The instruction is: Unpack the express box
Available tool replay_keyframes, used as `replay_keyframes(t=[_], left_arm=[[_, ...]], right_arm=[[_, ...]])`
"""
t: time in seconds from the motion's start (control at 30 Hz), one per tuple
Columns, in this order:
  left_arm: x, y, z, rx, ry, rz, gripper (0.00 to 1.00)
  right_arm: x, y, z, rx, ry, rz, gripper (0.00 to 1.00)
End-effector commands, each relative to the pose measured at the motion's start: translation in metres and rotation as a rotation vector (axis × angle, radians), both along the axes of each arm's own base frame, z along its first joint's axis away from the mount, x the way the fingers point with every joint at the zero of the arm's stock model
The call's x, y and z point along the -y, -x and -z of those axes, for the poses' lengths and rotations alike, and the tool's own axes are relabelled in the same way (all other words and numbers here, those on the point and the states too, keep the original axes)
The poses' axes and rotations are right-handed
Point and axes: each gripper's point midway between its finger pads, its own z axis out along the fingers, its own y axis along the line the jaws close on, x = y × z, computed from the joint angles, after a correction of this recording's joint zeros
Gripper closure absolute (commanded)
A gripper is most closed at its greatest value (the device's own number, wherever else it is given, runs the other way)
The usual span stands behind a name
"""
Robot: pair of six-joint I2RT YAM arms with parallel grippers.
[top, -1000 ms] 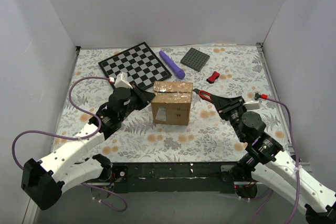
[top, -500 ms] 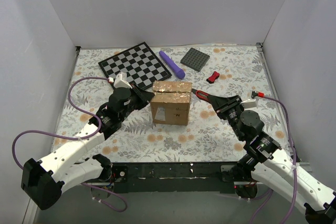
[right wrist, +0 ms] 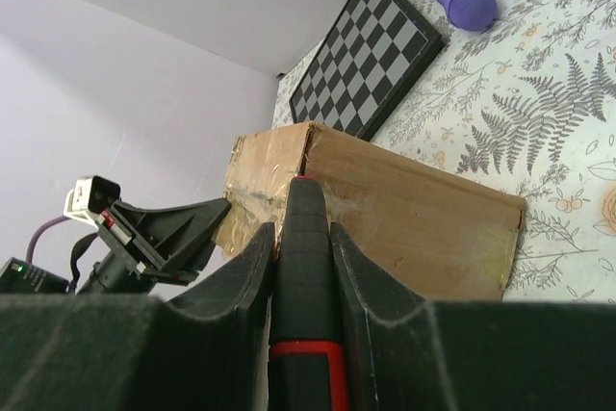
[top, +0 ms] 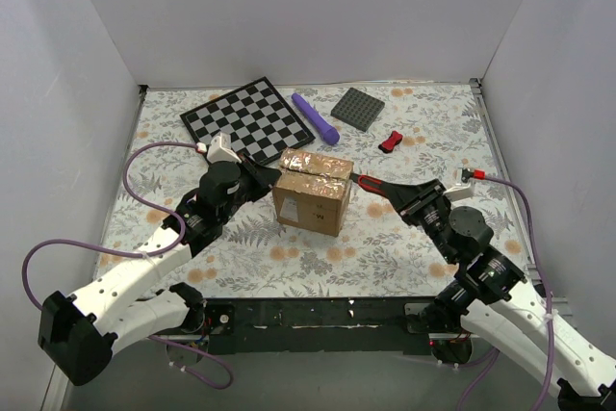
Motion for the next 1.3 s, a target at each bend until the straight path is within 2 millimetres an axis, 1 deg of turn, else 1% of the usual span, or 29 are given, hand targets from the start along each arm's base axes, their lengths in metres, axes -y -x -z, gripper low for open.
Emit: replay_keyframes(t=[0.0,0.13,0.23,0.33,0.4,0.43,0.53,0.63,0.67,0.73,0.77,0.9,0.93,0.97,1.13,1.17,1.23,1.27], left_arm=[[-0.004,0.001,-0.004,0.001,0.011,-0.035,1.0],[-0.004,0.002,-0.001,-0.016,0.027,-0.043,1.0],[-0.004,0.003,-0.004,-0.009,0.038,-0.042,1.0],[-0.003,0.003,-0.007,0.0,0.044,-0.037,1.0],[0.002,0.004,-0.011,0.013,0.052,-0.009,1.0],[0.009,0.008,-0.011,0.007,0.063,0.039,1.0],[0.023,0.012,-0.009,-0.007,0.089,0.108,1.0],[0.026,0.012,-0.003,-0.037,0.1,0.109,1.0],[0.023,0.009,-0.001,-0.043,0.1,0.076,1.0],[0.018,0.006,0.002,-0.063,0.106,0.038,1.0],[0.013,0.002,0.003,-0.062,0.102,-0.003,1.0],[-0.001,-0.004,0.007,-0.08,0.128,-0.109,1.0],[-0.004,-0.004,0.009,-0.08,0.132,-0.127,1.0],[-0.006,-0.005,0.01,-0.087,0.143,-0.145,1.0],[-0.017,-0.008,0.007,-0.076,0.15,-0.211,1.0],[-0.017,-0.008,0.004,-0.07,0.154,-0.215,1.0],[-0.02,-0.008,0.002,-0.063,0.149,-0.228,1.0],[-0.02,-0.007,0.001,-0.06,0.148,-0.229,1.0]], right_arm=[[-0.019,0.033,-0.012,-0.004,-0.025,-0.188,0.99],[-0.017,0.035,-0.013,-0.007,-0.039,-0.186,0.99],[-0.015,0.036,-0.014,-0.005,-0.04,-0.183,0.99],[-0.019,0.04,-0.015,-0.005,-0.052,-0.212,0.99],[-0.023,0.041,-0.013,-0.019,-0.05,-0.233,0.99],[-0.024,0.043,-0.012,-0.024,-0.049,-0.244,0.99],[-0.024,0.042,-0.005,-0.035,-0.035,-0.239,0.99],[-0.03,0.047,-0.006,-0.045,-0.031,-0.28,0.99],[-0.032,0.048,0.0,-0.069,-0.017,-0.294,0.99],[-0.037,0.054,-0.002,-0.088,-0.033,-0.332,0.99],[-0.037,0.056,-0.004,-0.098,-0.042,-0.338,0.99],[-0.031,0.06,-0.014,-0.097,-0.086,-0.323,0.99],[-0.029,0.061,-0.021,-0.087,-0.096,-0.32,0.99],[-0.028,0.063,-0.021,-0.094,-0.096,-0.323,0.99],[-0.021,0.067,-0.033,-0.079,-0.105,-0.312,0.99],[-0.019,0.068,-0.037,-0.072,-0.109,-0.309,0.99],[-0.019,0.07,-0.037,-0.078,-0.111,-0.314,0.99],[-0.019,0.07,-0.033,-0.088,-0.11,-0.315,0.99]])
